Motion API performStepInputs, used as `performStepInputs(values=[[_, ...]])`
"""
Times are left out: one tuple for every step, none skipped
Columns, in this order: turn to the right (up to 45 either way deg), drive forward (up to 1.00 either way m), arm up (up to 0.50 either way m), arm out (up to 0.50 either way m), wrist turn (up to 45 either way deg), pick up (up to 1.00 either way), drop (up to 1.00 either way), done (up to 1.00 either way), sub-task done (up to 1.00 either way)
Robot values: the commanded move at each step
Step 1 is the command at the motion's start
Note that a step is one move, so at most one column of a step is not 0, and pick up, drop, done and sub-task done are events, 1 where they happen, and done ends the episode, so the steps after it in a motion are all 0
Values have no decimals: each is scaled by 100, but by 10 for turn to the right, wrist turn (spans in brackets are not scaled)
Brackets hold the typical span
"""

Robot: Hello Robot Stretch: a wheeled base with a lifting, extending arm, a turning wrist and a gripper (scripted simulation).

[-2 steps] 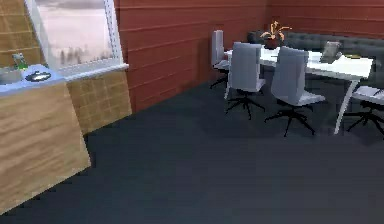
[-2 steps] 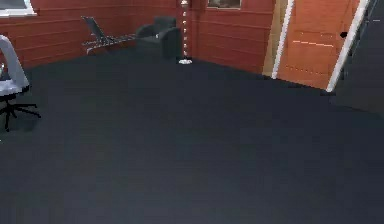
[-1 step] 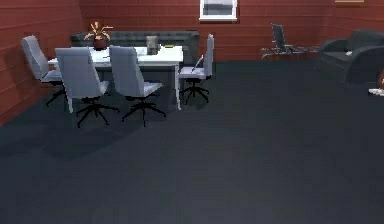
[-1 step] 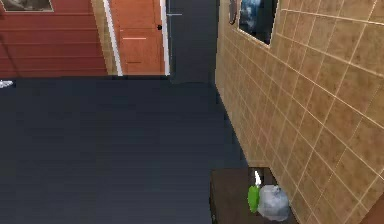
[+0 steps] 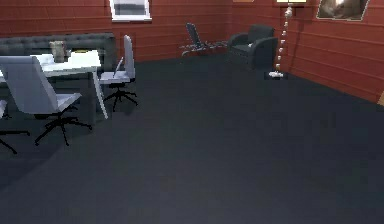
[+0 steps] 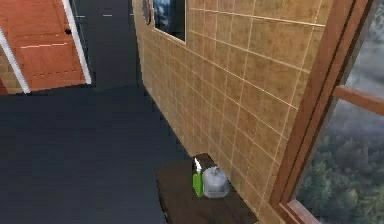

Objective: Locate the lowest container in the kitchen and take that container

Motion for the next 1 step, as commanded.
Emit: performStepInputs(values=[[0, 0, 48, 0, 0, 0, 0, 0, 0]])
